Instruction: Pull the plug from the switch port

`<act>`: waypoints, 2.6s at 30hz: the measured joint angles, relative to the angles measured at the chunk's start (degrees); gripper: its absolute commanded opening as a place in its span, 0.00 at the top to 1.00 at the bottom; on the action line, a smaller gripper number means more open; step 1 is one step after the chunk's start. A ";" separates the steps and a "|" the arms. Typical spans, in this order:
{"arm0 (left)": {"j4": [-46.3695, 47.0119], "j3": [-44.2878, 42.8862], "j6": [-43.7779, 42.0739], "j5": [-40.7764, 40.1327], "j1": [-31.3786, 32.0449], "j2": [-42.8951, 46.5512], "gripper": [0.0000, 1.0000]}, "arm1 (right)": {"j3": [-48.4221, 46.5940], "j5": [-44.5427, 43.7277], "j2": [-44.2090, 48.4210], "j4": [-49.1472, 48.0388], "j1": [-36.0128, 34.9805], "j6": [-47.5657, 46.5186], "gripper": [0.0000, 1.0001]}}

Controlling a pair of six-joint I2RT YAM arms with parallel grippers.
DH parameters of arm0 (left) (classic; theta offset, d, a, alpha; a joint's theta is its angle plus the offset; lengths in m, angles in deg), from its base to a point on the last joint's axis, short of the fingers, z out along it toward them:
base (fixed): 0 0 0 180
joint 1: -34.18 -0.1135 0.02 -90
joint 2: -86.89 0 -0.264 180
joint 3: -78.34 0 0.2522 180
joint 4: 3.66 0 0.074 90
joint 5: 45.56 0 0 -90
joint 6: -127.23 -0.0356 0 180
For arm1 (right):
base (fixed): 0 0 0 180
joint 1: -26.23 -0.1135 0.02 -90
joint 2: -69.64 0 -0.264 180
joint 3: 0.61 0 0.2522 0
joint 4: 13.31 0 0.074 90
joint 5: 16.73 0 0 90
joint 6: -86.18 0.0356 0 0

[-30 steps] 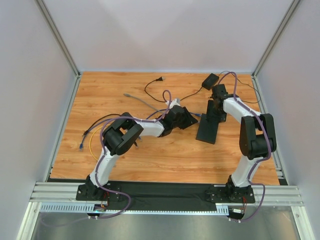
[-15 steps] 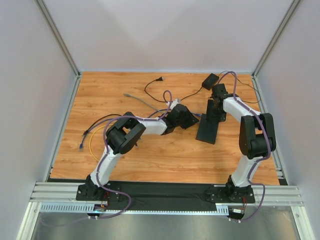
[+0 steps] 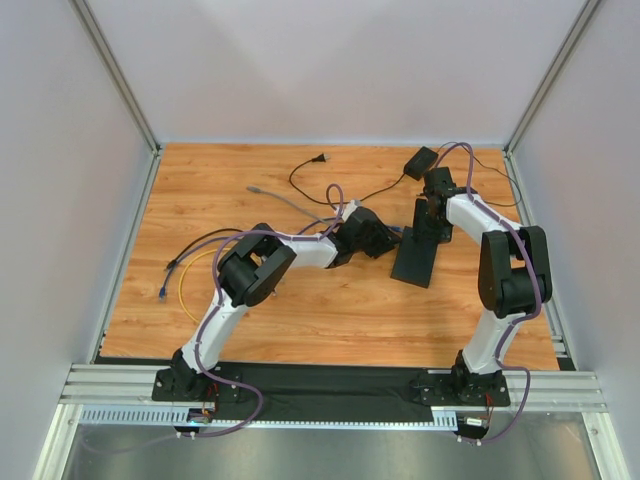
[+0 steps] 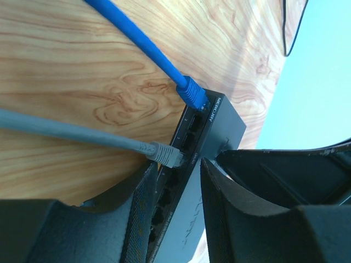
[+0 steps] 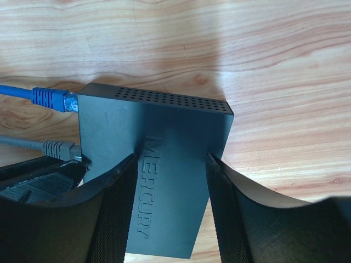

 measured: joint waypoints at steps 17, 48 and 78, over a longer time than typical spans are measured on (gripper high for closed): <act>8.48 4.50 13.25 -2.56 0.24 -0.87 0.56 | -0.81 0.09 -0.68 0.07 0.00 0.00 0.46; 16.87 8.81 6.80 -10.73 2.27 -0.79 0.79 | -2.27 0.35 -1.88 0.20 -0.17 -0.24 0.47; 18.78 18.21 -2.03 -15.08 0.68 5.53 0.78 | -3.34 0.13 -2.75 0.22 -0.33 -0.35 0.47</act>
